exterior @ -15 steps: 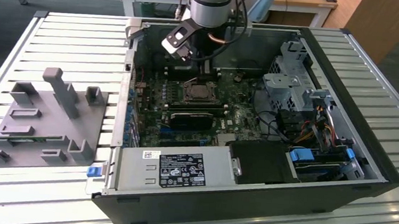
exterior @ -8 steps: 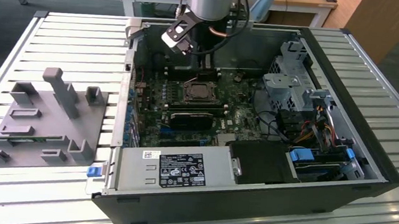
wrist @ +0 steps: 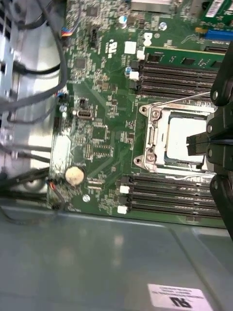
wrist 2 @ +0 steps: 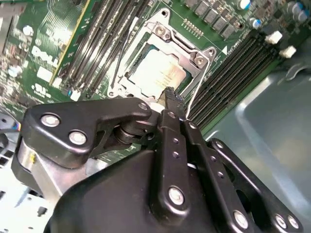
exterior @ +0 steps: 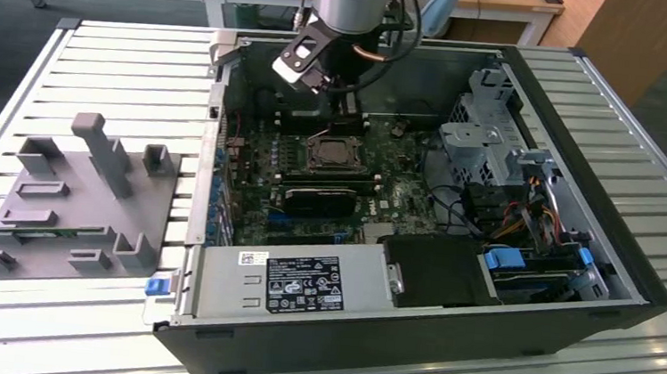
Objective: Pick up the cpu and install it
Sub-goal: 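Install the first cpu locking lever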
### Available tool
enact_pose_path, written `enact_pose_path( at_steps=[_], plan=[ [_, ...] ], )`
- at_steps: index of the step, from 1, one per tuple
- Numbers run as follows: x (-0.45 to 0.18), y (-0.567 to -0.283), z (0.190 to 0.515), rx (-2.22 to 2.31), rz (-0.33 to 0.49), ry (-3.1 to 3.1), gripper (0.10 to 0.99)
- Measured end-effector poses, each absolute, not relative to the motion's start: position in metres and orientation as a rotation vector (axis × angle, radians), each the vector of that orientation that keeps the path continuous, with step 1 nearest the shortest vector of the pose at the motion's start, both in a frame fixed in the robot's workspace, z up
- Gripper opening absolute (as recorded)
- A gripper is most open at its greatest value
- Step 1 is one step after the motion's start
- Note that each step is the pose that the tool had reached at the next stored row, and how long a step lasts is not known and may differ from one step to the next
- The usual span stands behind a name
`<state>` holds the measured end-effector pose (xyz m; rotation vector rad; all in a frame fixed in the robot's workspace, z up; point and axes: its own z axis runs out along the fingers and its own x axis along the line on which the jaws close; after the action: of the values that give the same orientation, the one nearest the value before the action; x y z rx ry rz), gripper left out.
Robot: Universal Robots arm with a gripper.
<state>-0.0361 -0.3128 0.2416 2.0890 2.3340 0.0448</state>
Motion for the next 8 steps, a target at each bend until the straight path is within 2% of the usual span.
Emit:
enact_pose_path(
  at_steps=[8],
  plan=[
    [-0.0361,-0.3128,0.2415,1.915,0.046,2.481,0.106]
  ],
)
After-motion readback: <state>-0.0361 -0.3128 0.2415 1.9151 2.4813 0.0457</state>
